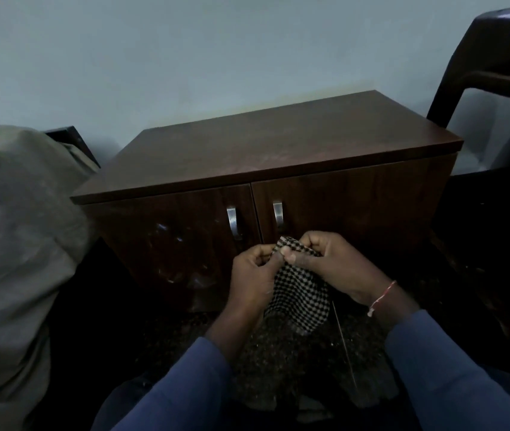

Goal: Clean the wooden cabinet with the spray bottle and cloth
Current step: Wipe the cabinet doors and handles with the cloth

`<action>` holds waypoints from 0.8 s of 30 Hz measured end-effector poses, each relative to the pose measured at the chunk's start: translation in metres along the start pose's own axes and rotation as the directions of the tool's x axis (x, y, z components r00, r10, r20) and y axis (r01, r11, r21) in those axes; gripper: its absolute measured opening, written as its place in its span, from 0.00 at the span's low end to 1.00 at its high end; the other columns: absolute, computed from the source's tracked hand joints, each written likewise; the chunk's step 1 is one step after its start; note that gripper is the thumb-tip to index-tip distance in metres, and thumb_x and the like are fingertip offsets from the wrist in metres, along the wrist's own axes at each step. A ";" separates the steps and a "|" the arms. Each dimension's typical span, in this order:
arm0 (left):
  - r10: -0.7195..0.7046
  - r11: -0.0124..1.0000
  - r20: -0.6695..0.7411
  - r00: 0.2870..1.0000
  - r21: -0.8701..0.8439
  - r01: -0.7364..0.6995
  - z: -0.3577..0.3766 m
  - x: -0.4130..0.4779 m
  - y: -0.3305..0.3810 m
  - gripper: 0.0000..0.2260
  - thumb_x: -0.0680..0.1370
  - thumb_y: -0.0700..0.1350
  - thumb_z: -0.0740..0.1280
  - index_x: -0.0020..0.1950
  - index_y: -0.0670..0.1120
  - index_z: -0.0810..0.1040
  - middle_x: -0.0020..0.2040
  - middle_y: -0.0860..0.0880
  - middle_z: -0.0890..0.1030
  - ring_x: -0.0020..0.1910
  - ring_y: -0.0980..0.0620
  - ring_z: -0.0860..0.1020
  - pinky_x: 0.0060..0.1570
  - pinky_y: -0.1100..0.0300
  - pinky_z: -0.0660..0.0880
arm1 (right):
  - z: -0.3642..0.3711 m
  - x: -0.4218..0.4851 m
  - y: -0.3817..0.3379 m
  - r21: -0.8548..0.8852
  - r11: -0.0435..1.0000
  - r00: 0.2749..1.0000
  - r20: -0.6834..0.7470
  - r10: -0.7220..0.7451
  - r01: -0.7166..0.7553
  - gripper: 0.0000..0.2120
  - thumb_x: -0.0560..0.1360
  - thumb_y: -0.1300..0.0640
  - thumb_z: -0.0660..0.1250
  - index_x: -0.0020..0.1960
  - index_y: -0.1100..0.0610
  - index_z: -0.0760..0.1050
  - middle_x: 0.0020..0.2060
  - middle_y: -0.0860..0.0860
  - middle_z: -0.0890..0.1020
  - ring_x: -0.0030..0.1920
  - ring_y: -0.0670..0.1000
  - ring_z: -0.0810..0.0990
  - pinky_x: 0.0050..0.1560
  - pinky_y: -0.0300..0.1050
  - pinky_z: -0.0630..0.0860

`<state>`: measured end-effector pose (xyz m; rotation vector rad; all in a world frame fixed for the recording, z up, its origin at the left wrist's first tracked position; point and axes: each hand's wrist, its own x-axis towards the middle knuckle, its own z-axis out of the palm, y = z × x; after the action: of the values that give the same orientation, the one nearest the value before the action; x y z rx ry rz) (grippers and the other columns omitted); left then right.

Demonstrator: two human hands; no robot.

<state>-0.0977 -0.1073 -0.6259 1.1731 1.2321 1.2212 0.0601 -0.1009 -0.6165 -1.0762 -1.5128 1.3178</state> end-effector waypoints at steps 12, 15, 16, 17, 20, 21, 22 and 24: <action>0.247 0.943 -0.219 0.944 0.277 -0.183 0.001 0.034 0.010 0.09 0.80 0.42 0.66 0.58 0.46 0.82 0.47 0.51 0.84 0.43 0.57 0.83 0.42 0.60 0.82 | 0.009 0.029 -0.013 -0.708 0.686 0.687 -0.584 -0.432 -0.171 0.07 0.71 0.50 0.69 0.44 0.53 0.79 0.36 0.50 0.81 0.37 0.56 0.81 0.35 0.48 0.75; 0.325 0.884 -0.097 0.941 0.385 -0.266 0.002 0.040 0.009 0.12 0.79 0.38 0.66 0.63 0.44 0.80 0.54 0.50 0.84 0.51 0.58 0.83 0.53 0.54 0.81 | 0.031 0.039 -0.006 -0.809 0.577 0.740 -0.458 -0.492 -0.117 0.06 0.70 0.52 0.69 0.41 0.54 0.78 0.37 0.52 0.79 0.35 0.60 0.80 0.31 0.43 0.67; 0.332 0.880 -0.074 0.940 0.384 -0.280 0.002 0.040 0.009 0.13 0.79 0.37 0.65 0.63 0.45 0.80 0.54 0.50 0.84 0.52 0.58 0.83 0.55 0.53 0.80 | 0.032 0.042 -0.002 -0.796 0.600 0.761 -0.437 -0.480 -0.079 0.05 0.70 0.53 0.69 0.41 0.54 0.78 0.37 0.51 0.79 0.36 0.59 0.80 0.30 0.44 0.68; 0.327 0.885 -0.065 0.943 0.371 -0.281 0.002 0.042 0.010 0.13 0.79 0.36 0.65 0.62 0.45 0.80 0.53 0.51 0.85 0.51 0.58 0.83 0.55 0.53 0.81 | 0.028 0.045 -0.001 -0.781 0.622 0.785 -0.416 -0.458 -0.052 0.04 0.71 0.53 0.68 0.43 0.54 0.78 0.38 0.51 0.79 0.38 0.58 0.80 0.32 0.45 0.71; 0.319 0.898 -0.079 0.944 0.344 -0.275 0.003 0.044 0.011 0.13 0.79 0.34 0.65 0.56 0.50 0.81 0.46 0.52 0.85 0.46 0.57 0.84 0.51 0.52 0.82 | 0.012 0.045 0.004 -0.739 0.672 0.871 -0.294 -0.393 0.054 0.07 0.74 0.54 0.66 0.52 0.51 0.78 0.44 0.49 0.78 0.43 0.55 0.80 0.41 0.50 0.77; 0.323 0.899 -0.086 0.943 0.339 -0.277 0.005 0.044 0.012 0.14 0.78 0.34 0.65 0.52 0.54 0.81 0.44 0.52 0.85 0.45 0.57 0.84 0.50 0.51 0.82 | 0.011 0.041 0.005 -0.711 0.699 0.890 -0.267 -0.370 0.078 0.10 0.74 0.54 0.67 0.55 0.49 0.78 0.46 0.49 0.77 0.45 0.53 0.79 0.43 0.49 0.77; 0.325 0.900 -0.091 0.941 0.337 -0.278 0.006 0.045 0.011 0.16 0.78 0.34 0.66 0.50 0.57 0.80 0.43 0.53 0.85 0.43 0.56 0.84 0.49 0.51 0.82 | 0.012 0.037 0.006 -0.682 0.726 0.905 -0.251 -0.343 0.086 0.14 0.73 0.54 0.68 0.59 0.48 0.76 0.48 0.48 0.77 0.47 0.51 0.79 0.46 0.48 0.77; 0.322 0.896 -0.095 0.942 0.352 -0.271 0.007 0.046 0.010 0.17 0.78 0.34 0.65 0.48 0.58 0.77 0.41 0.53 0.84 0.41 0.56 0.83 0.48 0.50 0.81 | 0.017 0.032 0.009 -0.642 0.763 0.924 -0.246 -0.292 0.071 0.18 0.74 0.55 0.68 0.63 0.45 0.73 0.51 0.48 0.78 0.50 0.50 0.79 0.49 0.45 0.76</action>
<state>-0.0917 -0.0611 -0.6166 1.5899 1.4522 1.3805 0.0353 -0.0742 -0.6254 -1.4270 -1.7775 0.4388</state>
